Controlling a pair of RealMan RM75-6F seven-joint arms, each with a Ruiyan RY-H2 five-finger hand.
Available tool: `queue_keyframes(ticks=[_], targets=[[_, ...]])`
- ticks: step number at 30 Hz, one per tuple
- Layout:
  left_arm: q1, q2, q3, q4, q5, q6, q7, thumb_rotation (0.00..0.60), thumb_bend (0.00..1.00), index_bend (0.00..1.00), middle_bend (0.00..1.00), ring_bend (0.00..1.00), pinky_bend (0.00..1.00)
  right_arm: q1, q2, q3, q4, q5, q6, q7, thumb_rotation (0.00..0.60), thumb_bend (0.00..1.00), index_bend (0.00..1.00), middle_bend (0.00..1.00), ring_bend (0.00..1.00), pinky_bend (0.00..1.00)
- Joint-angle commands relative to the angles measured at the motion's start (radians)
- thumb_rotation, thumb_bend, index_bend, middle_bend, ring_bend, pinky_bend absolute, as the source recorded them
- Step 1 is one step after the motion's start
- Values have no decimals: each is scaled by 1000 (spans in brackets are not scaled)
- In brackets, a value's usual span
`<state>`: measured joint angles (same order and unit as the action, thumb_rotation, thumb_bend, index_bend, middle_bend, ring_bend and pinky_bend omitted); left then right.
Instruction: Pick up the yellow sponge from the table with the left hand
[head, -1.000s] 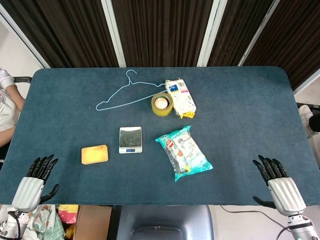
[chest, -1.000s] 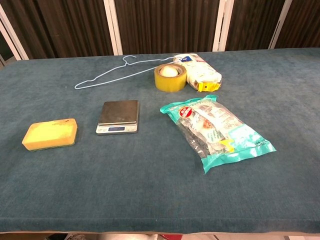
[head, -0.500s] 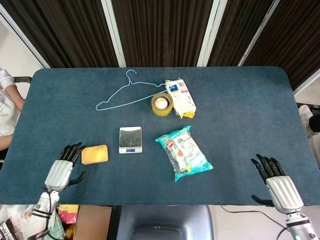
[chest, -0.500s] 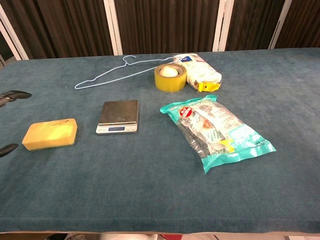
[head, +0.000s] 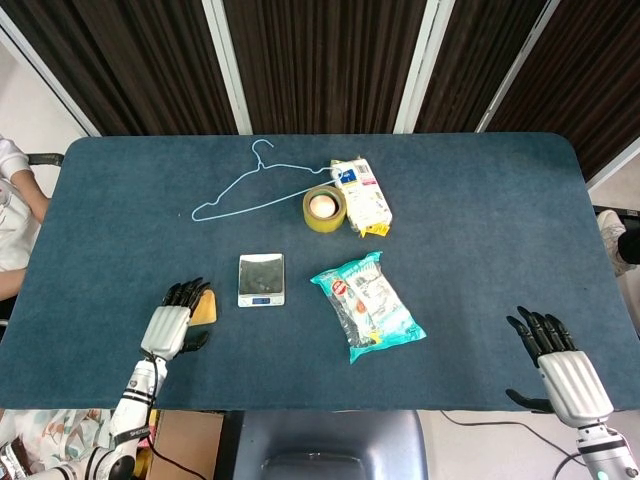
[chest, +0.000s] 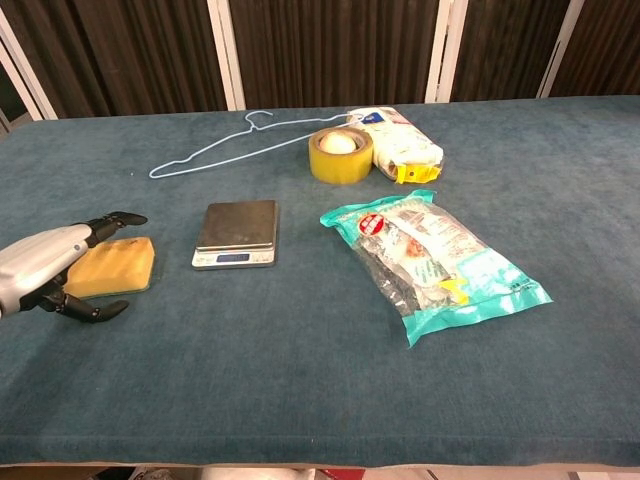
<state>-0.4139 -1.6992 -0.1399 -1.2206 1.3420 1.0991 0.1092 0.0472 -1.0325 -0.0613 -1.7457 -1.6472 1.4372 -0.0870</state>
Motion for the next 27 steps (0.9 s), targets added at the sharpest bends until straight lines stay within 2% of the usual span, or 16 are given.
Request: queue_keyframes(ticks=[1, 4, 6, 8, 10, 14, 18, 23, 27], targets=[[-9, -28, -15, 30, -31, -2, 36, 600, 289, 4, 45, 91, 132, -2, 3, 1, 2, 1, 5, 8, 600, 195, 0, 0, 0, 0], [-5, -45, -21, 53, -37, 26, 41, 600, 298, 81, 191, 265, 243, -2, 5, 0, 3, -1, 5, 12, 600, 195, 0, 0, 0, 0], [-4, -57, -27, 69, -37, 46, 31, 600, 316, 186, 307, 397, 328, -3, 7, -2, 3, -5, 7, 13, 600, 195, 0, 0, 0, 0], [-4, -68, -31, 87, -31, 61, 12, 600, 330, 268, 386, 488, 378, -4, 7, -3, 3, -7, 8, 13, 600, 195, 0, 0, 0, 0], [-6, -73, -30, 99, -28, 61, -15, 600, 340, 307, 433, 544, 417, -5, 7, -3, 3, -7, 10, 13, 600, 195, 0, 0, 0, 0], [-12, -73, -36, 102, -13, 80, -47, 600, 350, 321, 443, 562, 440, -4, 6, -3, 3, -7, 8, 10, 600, 195, 0, 0, 0, 0], [-29, -60, -57, 52, 2, 97, -75, 600, 350, 317, 441, 563, 432, -2, 3, -4, 2, -5, 1, 4, 600, 195, 0, 0, 0, 0], [-87, -58, -112, -46, 2, 99, -25, 600, 350, 314, 438, 562, 429, -1, 2, -4, 0, -4, -3, -3, 600, 195, 0, 0, 0, 0], [-159, -115, -176, -61, -44, 67, 28, 600, 350, 315, 437, 562, 431, 2, 2, -2, 1, 3, -10, -3, 600, 195, 0, 0, 0, 0]])
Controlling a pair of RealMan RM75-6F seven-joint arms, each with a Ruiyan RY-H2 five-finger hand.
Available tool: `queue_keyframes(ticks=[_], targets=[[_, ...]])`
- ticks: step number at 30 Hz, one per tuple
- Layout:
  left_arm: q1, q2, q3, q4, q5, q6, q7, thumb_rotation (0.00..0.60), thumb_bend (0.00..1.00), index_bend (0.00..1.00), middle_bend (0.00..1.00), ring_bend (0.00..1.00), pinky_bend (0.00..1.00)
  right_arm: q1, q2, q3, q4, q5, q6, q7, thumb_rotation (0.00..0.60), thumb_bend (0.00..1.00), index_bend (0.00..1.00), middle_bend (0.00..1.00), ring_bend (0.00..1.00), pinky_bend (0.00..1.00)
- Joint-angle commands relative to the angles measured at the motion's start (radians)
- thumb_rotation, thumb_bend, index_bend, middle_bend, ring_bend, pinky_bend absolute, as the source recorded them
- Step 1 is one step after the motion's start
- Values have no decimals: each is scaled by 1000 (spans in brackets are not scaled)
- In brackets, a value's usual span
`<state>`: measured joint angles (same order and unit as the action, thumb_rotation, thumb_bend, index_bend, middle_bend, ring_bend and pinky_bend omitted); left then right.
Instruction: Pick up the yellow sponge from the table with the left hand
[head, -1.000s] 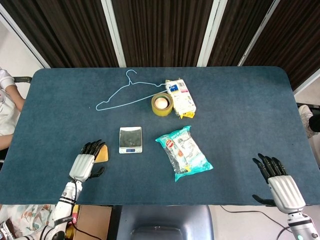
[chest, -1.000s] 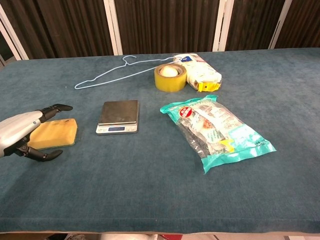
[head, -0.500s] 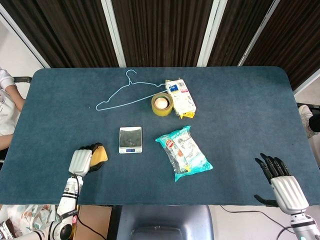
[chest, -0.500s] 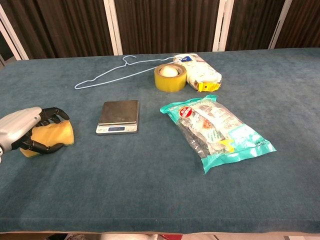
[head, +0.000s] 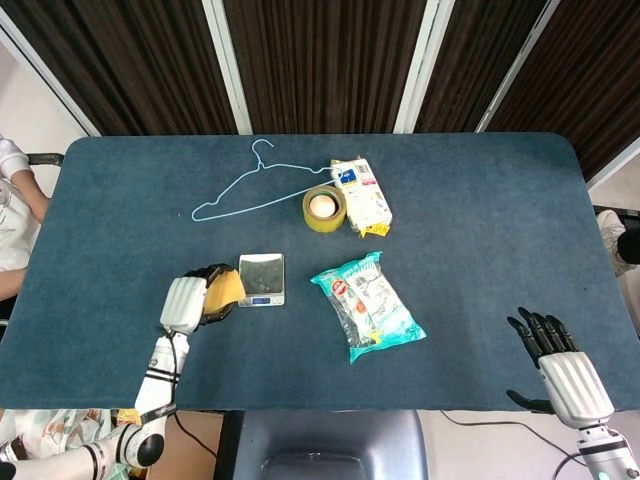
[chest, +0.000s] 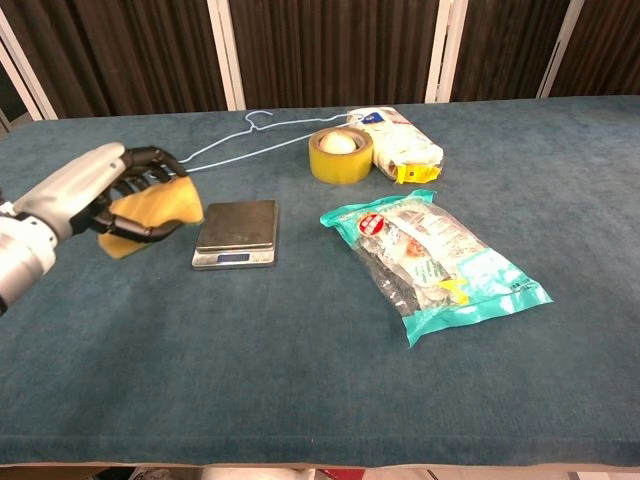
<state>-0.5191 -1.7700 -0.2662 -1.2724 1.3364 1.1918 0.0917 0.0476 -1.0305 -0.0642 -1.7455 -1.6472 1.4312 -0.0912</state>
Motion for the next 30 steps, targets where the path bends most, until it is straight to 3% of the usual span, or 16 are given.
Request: queue_keyframes(ticks=[1, 6, 14, 16, 24, 30], targets=[[-72, -67, -69, 1, -62, -36, 61, 600, 350, 316, 437, 562, 435, 4, 0, 1, 2, 4, -7, 2, 600, 195, 0, 0, 0, 0], [-169, -186, -124, 122, -140, -79, 136, 600, 352, 315, 435, 560, 444, 7, 15, -2, 0, 8, -15, 28, 600, 195, 0, 0, 0, 0], [-237, -273, -135, 294, -177, -114, 141, 600, 350, 303, 406, 531, 409, 7, 36, 3, 19, 21, -12, 89, 600, 195, 0, 0, 0, 0], [-244, -283, -132, 323, -184, -125, 139, 600, 350, 278, 370, 485, 390, 9, 37, 2, 19, 27, -19, 90, 600, 195, 0, 0, 0, 0], [-268, -320, -126, 396, -156, -85, 91, 600, 355, 40, 163, 107, 196, -3, 42, -1, 17, 20, 2, 90, 600, 195, 0, 0, 0, 0], [-261, -311, -115, 385, -166, -91, 99, 600, 339, 0, 108, 35, 150, -4, 42, -1, 18, 15, 6, 92, 600, 195, 0, 0, 0, 0]])
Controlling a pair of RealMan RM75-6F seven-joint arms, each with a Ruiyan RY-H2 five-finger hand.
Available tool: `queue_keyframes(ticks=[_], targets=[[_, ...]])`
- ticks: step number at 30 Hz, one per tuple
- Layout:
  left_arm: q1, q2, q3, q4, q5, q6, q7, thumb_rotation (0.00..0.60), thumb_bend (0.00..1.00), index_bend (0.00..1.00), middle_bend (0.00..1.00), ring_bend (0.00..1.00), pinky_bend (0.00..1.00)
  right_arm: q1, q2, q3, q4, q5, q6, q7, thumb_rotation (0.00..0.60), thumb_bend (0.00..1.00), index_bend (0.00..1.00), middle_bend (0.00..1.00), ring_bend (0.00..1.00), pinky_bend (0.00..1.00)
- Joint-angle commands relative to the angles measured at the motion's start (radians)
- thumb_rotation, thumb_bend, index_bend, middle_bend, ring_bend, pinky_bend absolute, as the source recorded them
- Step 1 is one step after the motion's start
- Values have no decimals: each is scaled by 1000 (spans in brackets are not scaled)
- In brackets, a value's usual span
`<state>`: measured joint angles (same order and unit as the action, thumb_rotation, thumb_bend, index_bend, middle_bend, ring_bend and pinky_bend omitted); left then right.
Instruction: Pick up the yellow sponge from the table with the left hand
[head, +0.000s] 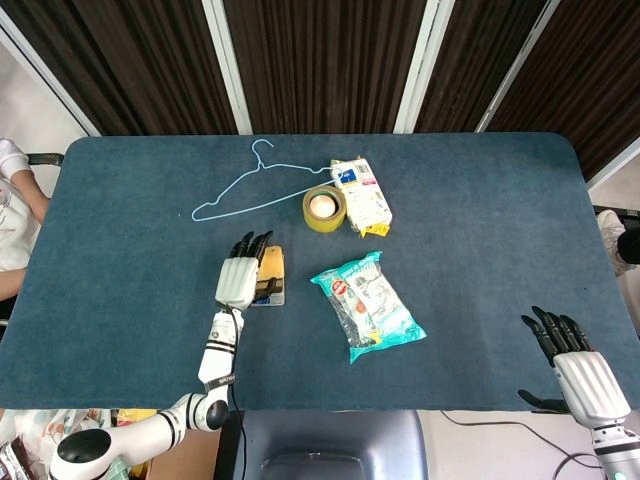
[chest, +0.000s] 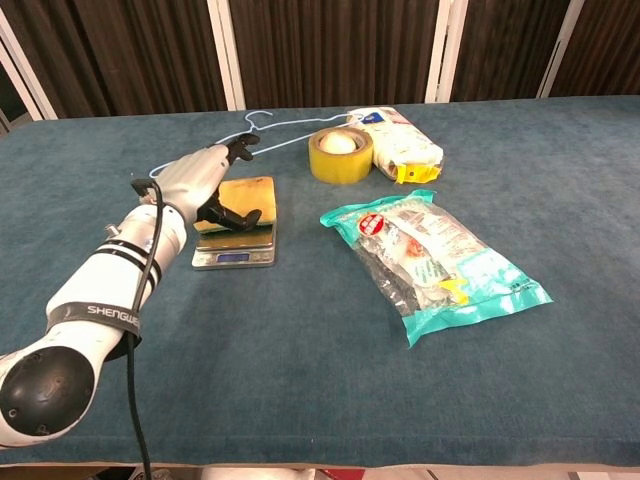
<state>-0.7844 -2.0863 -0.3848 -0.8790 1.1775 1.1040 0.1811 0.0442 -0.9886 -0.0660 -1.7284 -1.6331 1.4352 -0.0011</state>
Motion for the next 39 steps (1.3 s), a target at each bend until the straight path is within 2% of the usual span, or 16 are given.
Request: queue_keyframes(ticks=[1, 9, 12, 15, 16, 18, 19, 22, 24, 26, 28, 31, 39], targets=[[5, 8, 3, -15, -11, -4, 14, 600, 339, 0, 107, 35, 150, -1, 0, 2, 1, 1, 4, 4, 600, 195, 0, 0, 0, 0], [30, 45, 23, -109, 17, 46, 3, 600, 333, 0, 105, 36, 150, -4, 0, 3, 3, -1, 9, 6, 600, 195, 0, 0, 0, 0], [76, 97, 71, -211, 81, 124, -9, 600, 325, 0, 104, 36, 151, -1, -3, 2, 2, -5, 5, -1, 600, 195, 0, 0, 0, 0], [165, 200, 196, -345, 202, 235, -8, 600, 329, 0, 92, 32, 142, 0, -6, -1, 0, -11, 1, -9, 600, 195, 0, 0, 0, 0], [208, 257, 268, -386, 261, 281, 16, 600, 330, 0, 88, 31, 137, 1, -7, -3, -2, -13, -3, -13, 600, 194, 0, 0, 0, 0], [276, 338, 370, -448, 342, 358, 22, 600, 330, 0, 77, 24, 121, 2, -11, -5, -3, -15, -7, -24, 600, 195, 0, 0, 0, 0], [320, 393, 440, -481, 390, 399, 11, 600, 330, 0, 74, 21, 115, 3, -14, -6, -5, -15, -11, -35, 600, 195, 0, 0, 0, 0], [426, 528, 596, -504, 488, 497, -34, 600, 331, 0, 54, 5, 67, 2, -21, -10, -14, -20, -14, -56, 600, 195, 0, 0, 0, 0], [496, 578, 655, -450, 525, 579, -75, 600, 332, 0, 28, 0, 39, -1, -23, -13, -20, -29, -9, -67, 600, 195, 0, 0, 0, 0], [576, 589, 672, -371, 505, 646, -142, 600, 332, 0, 16, 0, 29, -5, -30, -13, -22, -33, -1, -84, 600, 195, 0, 0, 0, 0], [602, 624, 681, -359, 491, 636, -145, 600, 332, 0, 7, 0, 22, -4, -40, -13, -27, -37, -3, -100, 600, 195, 0, 0, 0, 0], [614, 645, 646, -380, 481, 650, -169, 600, 333, 0, 0, 0, 19, 0, -50, -17, -32, -48, -11, -120, 600, 195, 0, 0, 0, 0], [615, 651, 602, -381, 493, 599, -166, 600, 332, 0, 0, 0, 19, 4, -55, -14, -30, -37, -21, -131, 600, 195, 0, 0, 0, 0]])
